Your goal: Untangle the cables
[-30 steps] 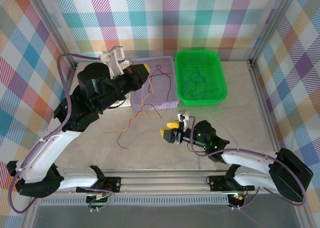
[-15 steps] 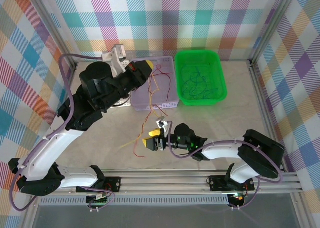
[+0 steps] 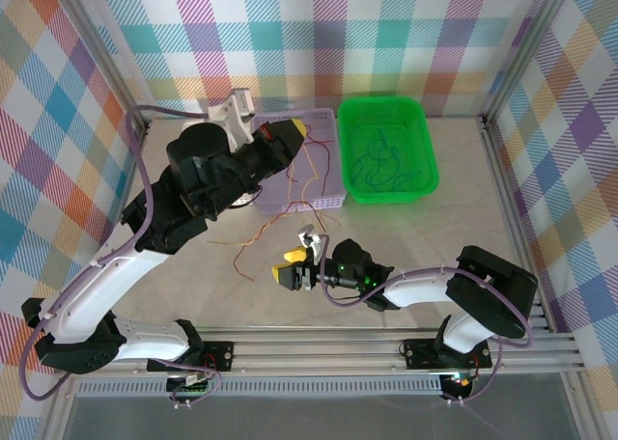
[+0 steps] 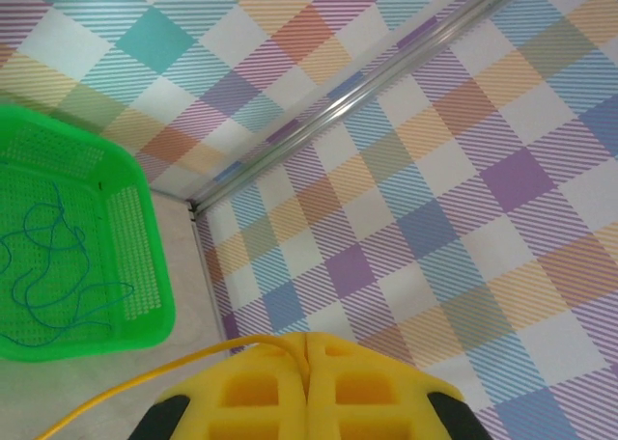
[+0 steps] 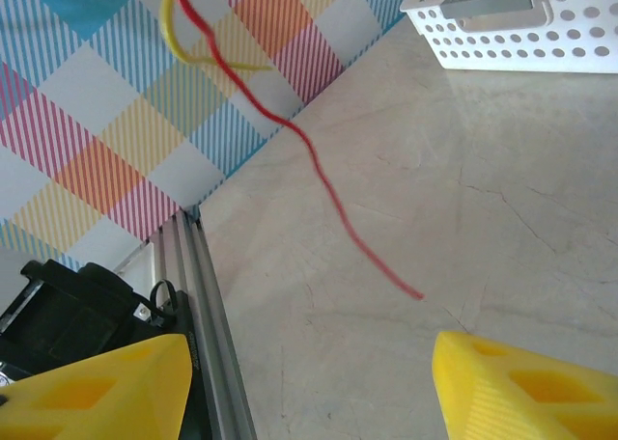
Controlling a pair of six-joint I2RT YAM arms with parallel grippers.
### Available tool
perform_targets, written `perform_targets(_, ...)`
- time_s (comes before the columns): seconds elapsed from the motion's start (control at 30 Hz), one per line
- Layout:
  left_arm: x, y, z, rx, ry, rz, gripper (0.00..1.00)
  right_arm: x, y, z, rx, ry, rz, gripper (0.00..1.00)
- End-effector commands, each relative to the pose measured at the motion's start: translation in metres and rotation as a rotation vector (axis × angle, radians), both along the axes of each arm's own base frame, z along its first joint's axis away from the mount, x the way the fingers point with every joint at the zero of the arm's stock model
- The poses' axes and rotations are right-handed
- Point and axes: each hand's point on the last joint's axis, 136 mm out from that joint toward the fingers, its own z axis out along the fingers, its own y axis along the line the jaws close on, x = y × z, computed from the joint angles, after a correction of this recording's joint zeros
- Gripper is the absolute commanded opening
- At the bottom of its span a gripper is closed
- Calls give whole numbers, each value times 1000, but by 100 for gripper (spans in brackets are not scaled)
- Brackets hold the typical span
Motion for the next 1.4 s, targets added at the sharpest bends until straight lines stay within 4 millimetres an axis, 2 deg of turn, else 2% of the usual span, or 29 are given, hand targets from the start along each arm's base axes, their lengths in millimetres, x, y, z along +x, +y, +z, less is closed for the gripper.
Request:
perform_targets(0.0,-4,0,22,-37,-60,2,0,1,1,9,49,-28,-11,67)
perform_targets(0.23,-6,-1,25,-33,-66,5,0,-2,11,10,69,-30,9,68)
perform_targets(0.43,-8,-5,26,-37,-68,-3,0,-5,17,-1,58,-18,20,64)
perform_targets(0.57,-9,-5,27,-35,-74,-1,0,-9,17,5,96,-19,28,64)
perform_targets(0.73,-10,-5,28,-35,-79,-2,0,-1,14,3,69,-32,-25,65)
perform_targets(1.07,-13,-12,30,-45,-84,-11,0,5,25,15,114,-44,-43,63)
perform_targets(1.13,-14,-13,29,-47,-84,-13,0,4,27,18,118,-46,-34,58)
perform_targets(1.17,-13,-13,30,-48,-85,-10,0,4,28,16,111,-45,-30,51)
perform_targets(1.23,-14,-12,31,-49,-89,-9,0,4,29,9,87,-34,-30,20)
perform_targets(1.3,-15,-8,33,-39,-96,-1,0,4,27,-2,46,-11,-35,1)
perform_targets(1.37,-17,-1,37,-22,-111,12,0,3,23,-17,-3,15,-37,0)
